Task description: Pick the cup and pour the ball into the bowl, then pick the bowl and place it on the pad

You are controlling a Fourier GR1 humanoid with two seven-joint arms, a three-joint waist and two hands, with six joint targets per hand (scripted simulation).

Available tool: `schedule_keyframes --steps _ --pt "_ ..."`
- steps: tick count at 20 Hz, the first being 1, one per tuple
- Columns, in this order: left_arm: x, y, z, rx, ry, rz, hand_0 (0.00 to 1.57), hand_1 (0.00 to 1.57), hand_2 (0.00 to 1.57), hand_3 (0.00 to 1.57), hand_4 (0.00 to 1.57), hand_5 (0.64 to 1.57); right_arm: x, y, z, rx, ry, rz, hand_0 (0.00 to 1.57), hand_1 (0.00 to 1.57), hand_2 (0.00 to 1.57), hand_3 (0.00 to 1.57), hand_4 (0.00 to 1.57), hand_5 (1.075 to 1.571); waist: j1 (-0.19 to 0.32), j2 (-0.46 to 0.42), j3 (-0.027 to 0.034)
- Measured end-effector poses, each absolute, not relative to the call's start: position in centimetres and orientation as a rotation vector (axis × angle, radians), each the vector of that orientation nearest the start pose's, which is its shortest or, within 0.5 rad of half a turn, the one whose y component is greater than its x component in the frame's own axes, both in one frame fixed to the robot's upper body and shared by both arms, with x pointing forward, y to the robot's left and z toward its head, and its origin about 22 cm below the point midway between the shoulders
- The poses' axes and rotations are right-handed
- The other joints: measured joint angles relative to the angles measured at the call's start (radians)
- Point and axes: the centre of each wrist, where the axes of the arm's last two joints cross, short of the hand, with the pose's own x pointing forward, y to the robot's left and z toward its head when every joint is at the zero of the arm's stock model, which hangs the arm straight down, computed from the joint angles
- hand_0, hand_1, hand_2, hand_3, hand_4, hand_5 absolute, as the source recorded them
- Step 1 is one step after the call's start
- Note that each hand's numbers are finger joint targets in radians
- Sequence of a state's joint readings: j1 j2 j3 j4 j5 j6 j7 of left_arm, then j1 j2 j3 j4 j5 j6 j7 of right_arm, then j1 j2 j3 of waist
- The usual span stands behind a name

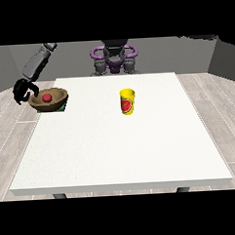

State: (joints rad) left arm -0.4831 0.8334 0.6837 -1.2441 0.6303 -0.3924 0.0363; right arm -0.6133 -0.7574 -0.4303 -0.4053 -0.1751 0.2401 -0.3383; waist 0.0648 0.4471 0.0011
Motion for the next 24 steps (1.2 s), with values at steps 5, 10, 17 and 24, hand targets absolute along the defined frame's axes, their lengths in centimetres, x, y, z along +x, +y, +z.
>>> schedule_keyframes --steps 5,10,17,24 --pt "26.7 50.2 25.3 0.125 -2.108 0.095 0.0 0.0 0.0 0.0 0.67 1.554 31.6 -49.8 5.1 -0.393 -1.488 -0.159 1.57 1.57 1.57 1.21 0.96 1.566 0.007 -0.068 -0.0004" --pt "27.0 50.9 23.8 0.152 -2.04 0.103 0.0 0.0 0.0 0.0 0.66 1.541 32.0 -49.3 5.1 -0.339 -1.389 -0.172 1.57 1.57 1.57 1.37 0.62 1.562 -0.013 -0.134 -0.0012" --pt "26.6 51.7 25.6 0.153 -2.065 0.109 0.0 0.0 0.0 0.0 0.76 1.544 31.6 -51.3 7.5 -0.403 -1.362 -0.263 0.0 0.0 0.0 0.0 0.0 1.485 -0.005 -0.112 -0.0007" --pt "28.7 47.7 22.9 0.012 -1.935 0.105 0.0 0.0 0.0 0.0 0.98 1.57 32.1 -51.9 9.5 -0.401 -1.311 -0.234 0.0 0.0 0.0 0.0 0.7 1.219 -0.014 -0.298 -0.0003"
